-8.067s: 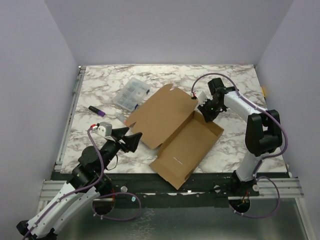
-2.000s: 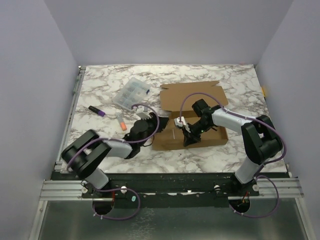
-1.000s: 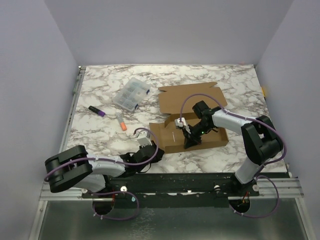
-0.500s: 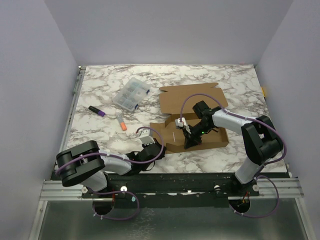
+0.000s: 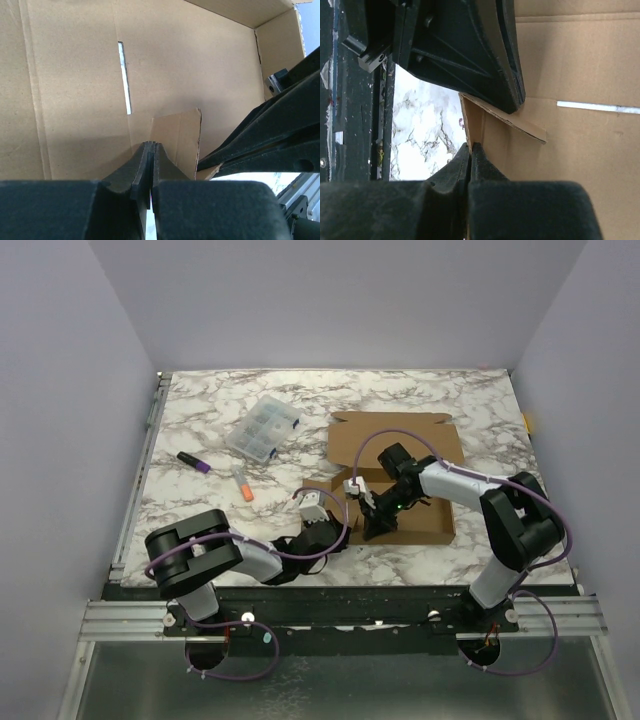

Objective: Fold the paper box
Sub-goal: Fold the paper box at the center of the board.

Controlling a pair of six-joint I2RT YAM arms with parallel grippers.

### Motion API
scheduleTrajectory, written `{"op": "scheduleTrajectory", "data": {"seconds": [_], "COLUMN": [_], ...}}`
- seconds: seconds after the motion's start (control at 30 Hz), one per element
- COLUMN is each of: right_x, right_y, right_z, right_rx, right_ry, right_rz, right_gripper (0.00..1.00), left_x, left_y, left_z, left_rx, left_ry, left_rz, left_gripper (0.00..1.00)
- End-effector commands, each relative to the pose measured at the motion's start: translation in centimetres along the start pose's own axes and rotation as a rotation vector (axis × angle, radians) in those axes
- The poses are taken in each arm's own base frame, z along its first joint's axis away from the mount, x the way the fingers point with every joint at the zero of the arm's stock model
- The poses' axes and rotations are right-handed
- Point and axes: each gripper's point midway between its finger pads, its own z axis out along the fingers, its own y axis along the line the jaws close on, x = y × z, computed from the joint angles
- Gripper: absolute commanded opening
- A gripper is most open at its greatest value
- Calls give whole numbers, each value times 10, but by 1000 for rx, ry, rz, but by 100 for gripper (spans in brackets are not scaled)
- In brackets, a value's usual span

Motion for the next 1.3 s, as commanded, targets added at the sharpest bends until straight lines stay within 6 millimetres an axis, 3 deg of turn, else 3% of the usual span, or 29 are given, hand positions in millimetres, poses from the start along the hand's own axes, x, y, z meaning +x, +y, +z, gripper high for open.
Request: {"op": "scheduleTrajectory", "data": {"seconds": [0.0, 0.2, 0.3, 0.53, 0.7, 0.87, 0.97, 1.1, 1.27], "right_x": [5, 13, 14, 15, 14, 13, 13, 11, 11], "right_y": [-10, -18, -17, -20, -22, -20, -20, -19, -19], "right_z": [12, 15, 14, 15, 14, 14, 14, 13, 14], "right_rx": [38, 69, 66, 76, 83, 78, 79, 75, 71], "right_ry": [27, 55, 57, 67, 68, 62, 63, 58, 58], "right_rz": [21, 52, 58, 77, 75, 74, 73, 73, 71], "right_gripper": [0, 0, 0, 0, 0, 0, 0, 0, 0], "left_x": [-6, -7, -33, -93, -116, -139, -137, -114, -98], "left_y": [-61, -40, -18, 5, 71, 87, 85, 78, 69], "left_z": [-2, -14, -24, -53, -72, -63, -44, -22, -17], "left_rx": [211, 175, 104, -23, -226, -225, -171, -104, -20], "left_ry": [14, 0, -62, -114, -124, -154, -81, 53, 103], "left_rz": [-63, -55, -42, 67, 74, 51, 30, 44, -12], "left_gripper": [5, 7, 13, 26, 46, 62, 65, 66, 59]}}
